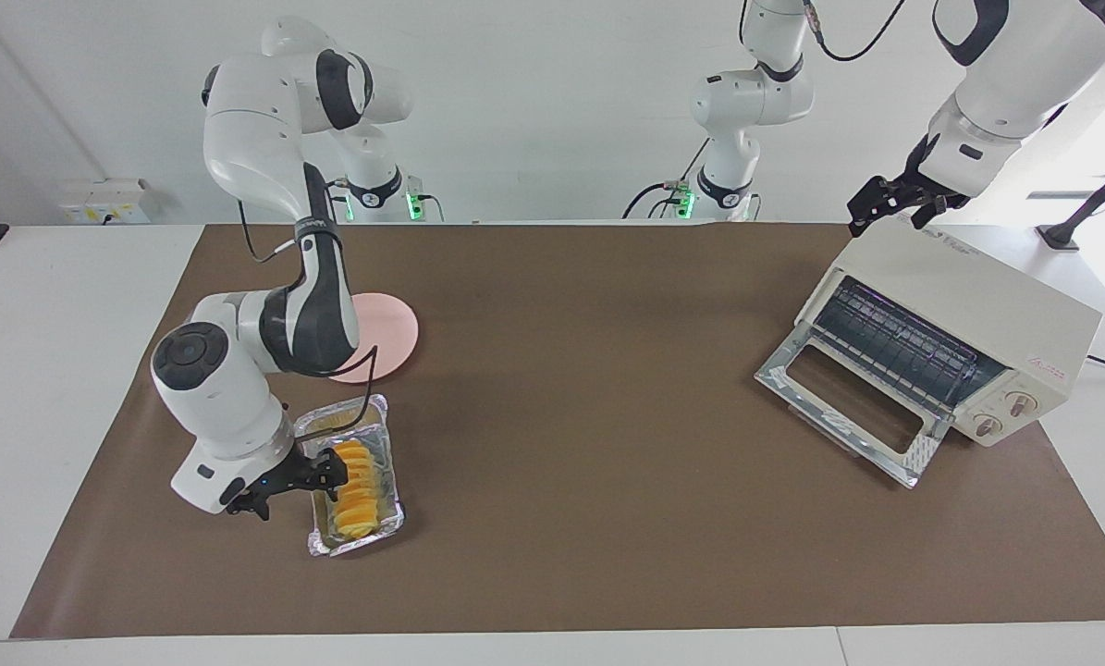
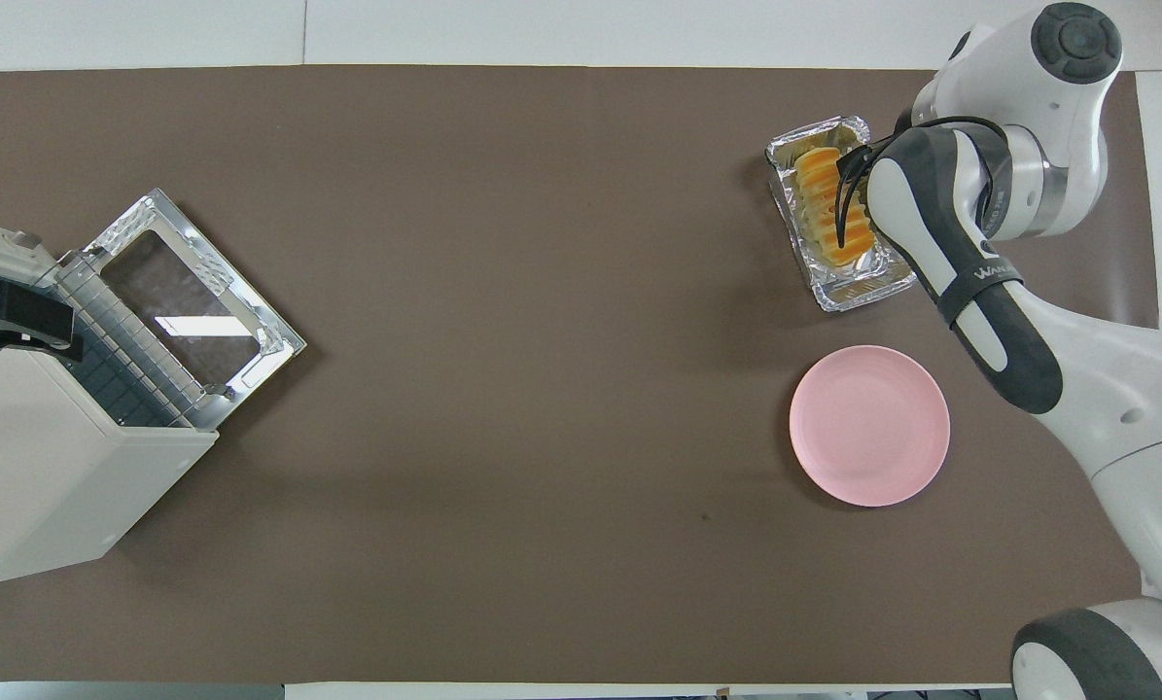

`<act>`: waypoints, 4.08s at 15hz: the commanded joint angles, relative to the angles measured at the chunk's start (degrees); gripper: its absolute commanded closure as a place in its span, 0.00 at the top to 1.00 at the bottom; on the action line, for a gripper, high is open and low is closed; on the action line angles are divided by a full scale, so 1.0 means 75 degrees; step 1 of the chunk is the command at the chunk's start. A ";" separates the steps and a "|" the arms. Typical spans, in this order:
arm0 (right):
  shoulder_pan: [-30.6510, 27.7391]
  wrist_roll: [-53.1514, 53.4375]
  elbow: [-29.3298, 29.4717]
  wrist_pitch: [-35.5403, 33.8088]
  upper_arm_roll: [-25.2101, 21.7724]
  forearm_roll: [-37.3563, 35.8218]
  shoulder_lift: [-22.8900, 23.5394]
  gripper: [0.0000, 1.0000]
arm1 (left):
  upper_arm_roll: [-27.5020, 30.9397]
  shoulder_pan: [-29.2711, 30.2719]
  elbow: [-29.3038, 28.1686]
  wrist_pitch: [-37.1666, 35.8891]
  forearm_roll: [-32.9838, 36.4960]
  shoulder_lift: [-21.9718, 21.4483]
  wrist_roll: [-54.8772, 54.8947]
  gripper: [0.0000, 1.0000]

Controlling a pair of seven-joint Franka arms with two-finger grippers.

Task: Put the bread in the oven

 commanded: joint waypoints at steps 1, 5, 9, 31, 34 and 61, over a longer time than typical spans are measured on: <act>-0.0040 -0.0410 -0.1314 0.0655 0.0017 -0.0193 -0.0636 0.79 | 0.0079 -0.0037 -0.0179 -0.0010 -0.0124 -0.0181 -0.0055 1.00; -0.0029 -0.0435 -0.1340 0.0669 0.0017 -0.0217 -0.0683 0.00 | 0.0079 -0.0037 -0.0179 -0.0010 -0.0124 -0.0181 -0.0055 1.00; -0.0017 -0.0435 -0.1165 0.0354 0.0029 -0.0135 -0.0706 0.00 | 0.0079 -0.0037 -0.0167 -0.0022 -0.0124 -0.0181 -0.0055 1.00; 0.3709 0.6116 -0.1372 0.0044 0.0509 0.0720 -0.1280 0.00 | 0.0079 -0.0037 -0.0179 -0.0022 -0.0124 -0.0181 -0.0055 1.00; 0.3850 0.6104 -0.2111 0.0959 0.0509 0.0697 -0.1491 0.00 | 0.0079 -0.0037 -0.0179 -0.0022 -0.0124 -0.0181 -0.0055 1.00; -0.0543 0.1067 -0.2183 -0.5249 0.0333 0.0662 -0.5768 1.00 | 0.0079 -0.0037 -0.0167 -0.0010 -0.0124 -0.0181 -0.0055 1.00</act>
